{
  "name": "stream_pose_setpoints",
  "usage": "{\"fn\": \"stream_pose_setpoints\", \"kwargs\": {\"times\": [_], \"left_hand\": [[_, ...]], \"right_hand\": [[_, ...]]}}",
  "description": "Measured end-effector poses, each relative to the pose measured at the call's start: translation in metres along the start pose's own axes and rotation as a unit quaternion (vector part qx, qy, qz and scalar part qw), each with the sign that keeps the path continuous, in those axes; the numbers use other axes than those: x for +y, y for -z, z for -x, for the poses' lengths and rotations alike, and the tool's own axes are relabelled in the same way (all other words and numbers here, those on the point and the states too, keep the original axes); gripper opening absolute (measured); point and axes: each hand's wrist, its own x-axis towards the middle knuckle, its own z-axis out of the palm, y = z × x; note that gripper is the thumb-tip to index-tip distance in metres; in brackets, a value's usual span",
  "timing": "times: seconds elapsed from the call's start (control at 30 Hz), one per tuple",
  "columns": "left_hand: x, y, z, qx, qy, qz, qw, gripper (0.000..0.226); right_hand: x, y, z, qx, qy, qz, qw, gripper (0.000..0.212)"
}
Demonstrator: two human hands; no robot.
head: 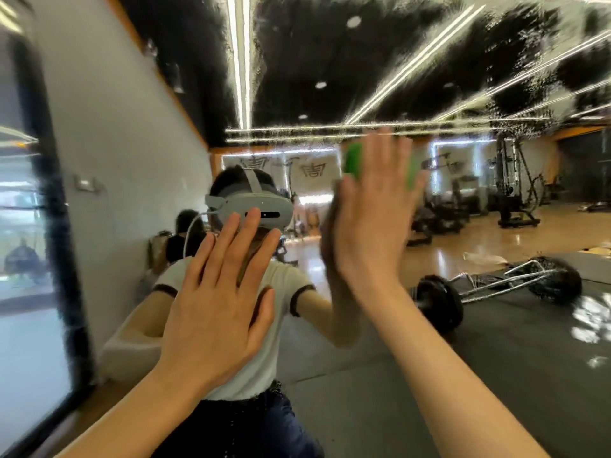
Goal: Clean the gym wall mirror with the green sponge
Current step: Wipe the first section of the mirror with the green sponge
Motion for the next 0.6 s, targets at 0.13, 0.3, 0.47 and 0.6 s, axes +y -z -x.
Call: {"fn": "stream_pose_setpoints", "kwargs": {"times": [0.13,0.3,0.47,0.6], "left_hand": [[0.000,0.000,-0.002,-0.001,0.000,0.004,1.000,0.065],[0.000,0.001,-0.001,0.001,0.002,0.003,1.000,0.064],[0.001,0.001,0.000,0.002,0.004,0.005,1.000,0.063],[0.002,0.002,0.000,0.000,0.008,0.018,1.000,0.063]], "right_hand": [[-0.021,-0.008,-0.015,-0.056,0.244,-0.019,0.968,0.052],[0.063,0.006,-0.047,-0.006,-0.019,-0.008,1.000,0.053],[0.008,-0.002,-0.010,0.011,-0.029,-0.014,0.999,0.054],[-0.019,-0.006,0.028,-0.068,0.244,-0.034,0.967,0.053]]}}
